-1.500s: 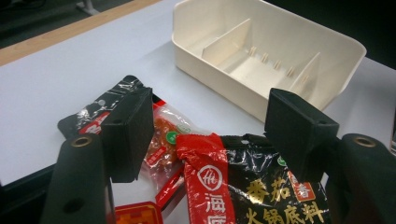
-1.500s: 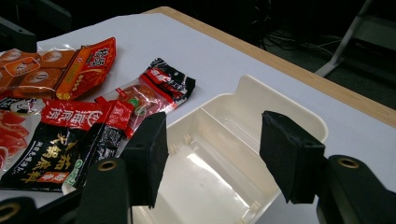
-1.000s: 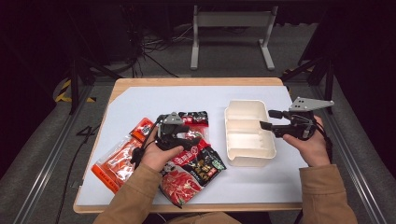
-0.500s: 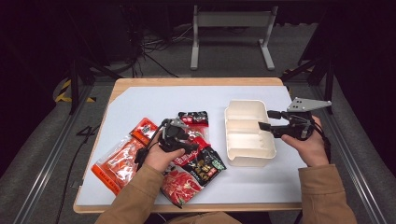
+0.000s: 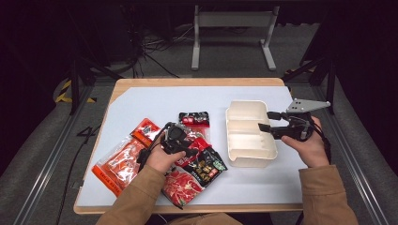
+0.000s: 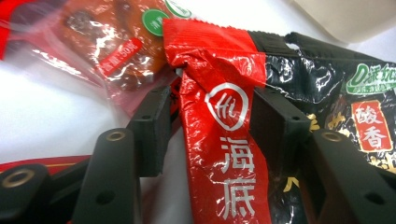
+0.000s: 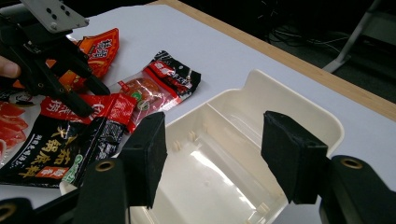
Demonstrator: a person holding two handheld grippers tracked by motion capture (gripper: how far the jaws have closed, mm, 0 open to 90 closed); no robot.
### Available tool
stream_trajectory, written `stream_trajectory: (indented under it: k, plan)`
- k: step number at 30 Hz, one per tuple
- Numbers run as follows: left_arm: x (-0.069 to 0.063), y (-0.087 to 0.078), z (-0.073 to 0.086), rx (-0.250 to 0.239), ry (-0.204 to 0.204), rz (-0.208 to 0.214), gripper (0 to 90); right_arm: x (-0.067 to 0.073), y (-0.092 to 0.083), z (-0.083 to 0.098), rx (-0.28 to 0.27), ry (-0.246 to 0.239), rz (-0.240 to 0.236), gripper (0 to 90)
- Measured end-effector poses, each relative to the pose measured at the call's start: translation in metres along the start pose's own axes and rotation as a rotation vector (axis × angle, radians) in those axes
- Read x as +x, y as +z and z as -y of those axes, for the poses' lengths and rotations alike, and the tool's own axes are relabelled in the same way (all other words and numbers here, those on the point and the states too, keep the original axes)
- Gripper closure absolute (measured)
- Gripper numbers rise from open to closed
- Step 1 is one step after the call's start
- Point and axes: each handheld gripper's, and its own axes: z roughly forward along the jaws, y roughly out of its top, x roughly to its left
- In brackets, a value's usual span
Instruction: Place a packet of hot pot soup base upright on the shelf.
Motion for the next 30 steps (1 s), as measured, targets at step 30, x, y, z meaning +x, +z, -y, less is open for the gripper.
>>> stream_trajectory:
  k: [30]
  plan:
    - [0.003,-0.008,0.002,-0.023,-0.086,0.031,88.0,0.002,0.004,0.0,0.01,-0.004,-0.002,40.0]
